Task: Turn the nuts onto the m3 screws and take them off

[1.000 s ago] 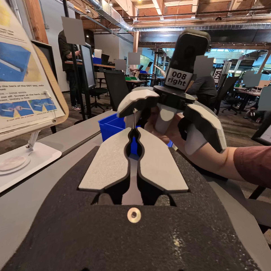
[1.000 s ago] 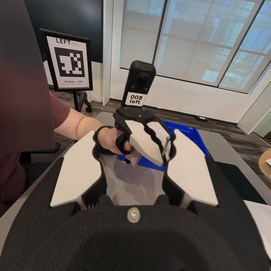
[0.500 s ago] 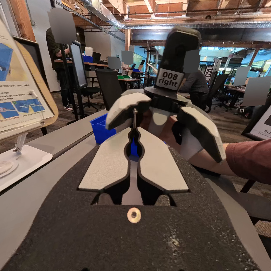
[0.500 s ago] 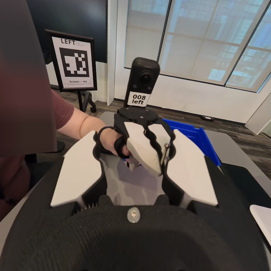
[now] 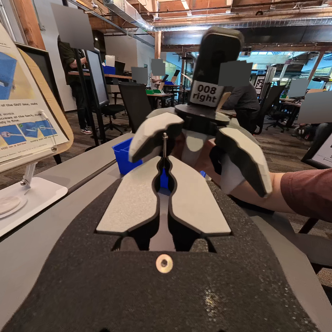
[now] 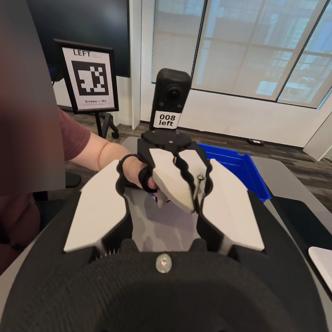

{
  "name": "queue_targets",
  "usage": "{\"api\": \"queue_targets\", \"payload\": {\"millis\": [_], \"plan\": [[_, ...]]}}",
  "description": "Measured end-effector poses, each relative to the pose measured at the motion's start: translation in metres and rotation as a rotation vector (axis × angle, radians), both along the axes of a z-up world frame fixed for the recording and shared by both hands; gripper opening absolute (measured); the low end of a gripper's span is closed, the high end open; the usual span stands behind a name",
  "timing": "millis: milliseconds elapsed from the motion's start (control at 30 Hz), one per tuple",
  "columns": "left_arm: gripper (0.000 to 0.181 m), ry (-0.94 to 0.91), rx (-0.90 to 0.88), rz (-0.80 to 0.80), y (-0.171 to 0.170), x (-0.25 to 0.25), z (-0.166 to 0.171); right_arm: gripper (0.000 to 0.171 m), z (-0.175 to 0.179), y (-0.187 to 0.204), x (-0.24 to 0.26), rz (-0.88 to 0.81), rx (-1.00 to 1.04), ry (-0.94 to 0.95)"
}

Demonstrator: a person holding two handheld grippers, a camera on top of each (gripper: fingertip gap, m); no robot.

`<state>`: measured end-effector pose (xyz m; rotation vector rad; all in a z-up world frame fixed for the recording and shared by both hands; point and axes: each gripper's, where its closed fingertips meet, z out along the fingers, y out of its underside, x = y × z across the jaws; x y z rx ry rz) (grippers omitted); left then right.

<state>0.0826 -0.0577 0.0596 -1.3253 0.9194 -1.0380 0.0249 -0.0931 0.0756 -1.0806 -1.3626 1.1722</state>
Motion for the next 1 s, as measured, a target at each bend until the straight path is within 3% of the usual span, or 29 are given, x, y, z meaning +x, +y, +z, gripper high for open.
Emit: {"api": "queue_targets", "payload": {"millis": [133,233,567,867,1000], "plan": [[0.002,-0.027,-0.031,0.027,0.010,-0.010,0.004,0.095,-0.001,0.005,0.006,-0.035,0.045,-0.028],[0.001,-0.036,-0.036,0.050,0.016,-0.015,0.005,0.087,0.004,0.011,0.016,-0.038,0.031,-0.011],[0.002,0.012,0.036,-0.041,-0.010,0.006,0.000,0.084,-0.002,0.004,0.000,-0.017,0.007,-0.006],[0.001,-0.067,-0.036,0.050,0.017,-0.019,0.010,0.085,0.007,0.009,0.021,-0.053,0.063,-0.028],[0.001,-0.061,-0.006,-0.010,0.006,-0.010,0.008,0.085,0.012,0.015,0.017,-0.069,0.007,0.027]]}}
